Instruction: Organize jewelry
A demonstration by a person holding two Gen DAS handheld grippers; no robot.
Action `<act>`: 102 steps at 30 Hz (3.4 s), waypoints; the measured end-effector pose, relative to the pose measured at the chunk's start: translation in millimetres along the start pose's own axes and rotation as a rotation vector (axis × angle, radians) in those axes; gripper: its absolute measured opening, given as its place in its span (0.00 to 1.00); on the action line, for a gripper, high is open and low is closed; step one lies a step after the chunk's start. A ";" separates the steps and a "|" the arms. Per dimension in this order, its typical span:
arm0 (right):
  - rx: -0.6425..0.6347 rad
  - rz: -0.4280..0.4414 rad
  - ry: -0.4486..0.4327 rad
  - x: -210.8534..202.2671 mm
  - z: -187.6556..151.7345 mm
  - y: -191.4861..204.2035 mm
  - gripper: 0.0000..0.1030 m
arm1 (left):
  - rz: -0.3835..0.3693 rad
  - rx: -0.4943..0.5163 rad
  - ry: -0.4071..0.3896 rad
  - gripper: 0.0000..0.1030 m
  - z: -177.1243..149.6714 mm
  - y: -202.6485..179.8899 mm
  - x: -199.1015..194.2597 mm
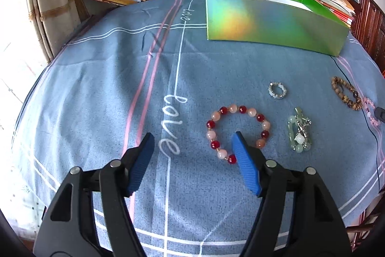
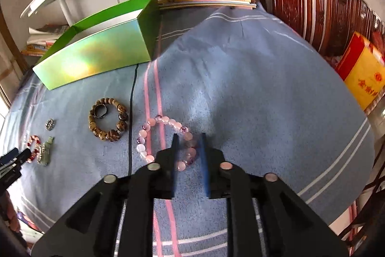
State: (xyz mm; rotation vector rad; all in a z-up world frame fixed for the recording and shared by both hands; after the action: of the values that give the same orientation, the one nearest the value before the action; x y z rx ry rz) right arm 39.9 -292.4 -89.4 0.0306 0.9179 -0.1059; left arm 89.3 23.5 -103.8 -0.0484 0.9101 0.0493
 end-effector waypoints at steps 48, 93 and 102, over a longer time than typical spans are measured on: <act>-0.154 0.010 -0.027 -8.8 -10.5 63.5 0.33 | -0.111 0.021 0.016 0.88 -27.1 -13.6 -12.0; -0.187 0.034 0.004 -12.7 -12.8 84.1 0.47 | -0.142 0.049 -0.022 0.91 -40.1 -16.0 -19.2; -0.155 0.002 0.019 -8.4 -7.5 84.4 0.48 | -0.155 0.061 -0.039 0.91 -41.8 -15.5 -19.0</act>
State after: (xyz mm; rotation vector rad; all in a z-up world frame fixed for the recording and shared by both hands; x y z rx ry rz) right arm 37.7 -207.3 -88.8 -0.1113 0.9429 -0.0328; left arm 45.8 4.9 -114.1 -0.0608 0.8657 -0.1212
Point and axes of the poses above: each gripper's, at about its wrist camera, not at the fingertips, and x roughly the way its jaws point, y to its left, z to its top, the point moved 1 cm from there along x, roughly the way its jaws point, and after that the axes turned 12 degrees about -x, right-handed, at the moved point
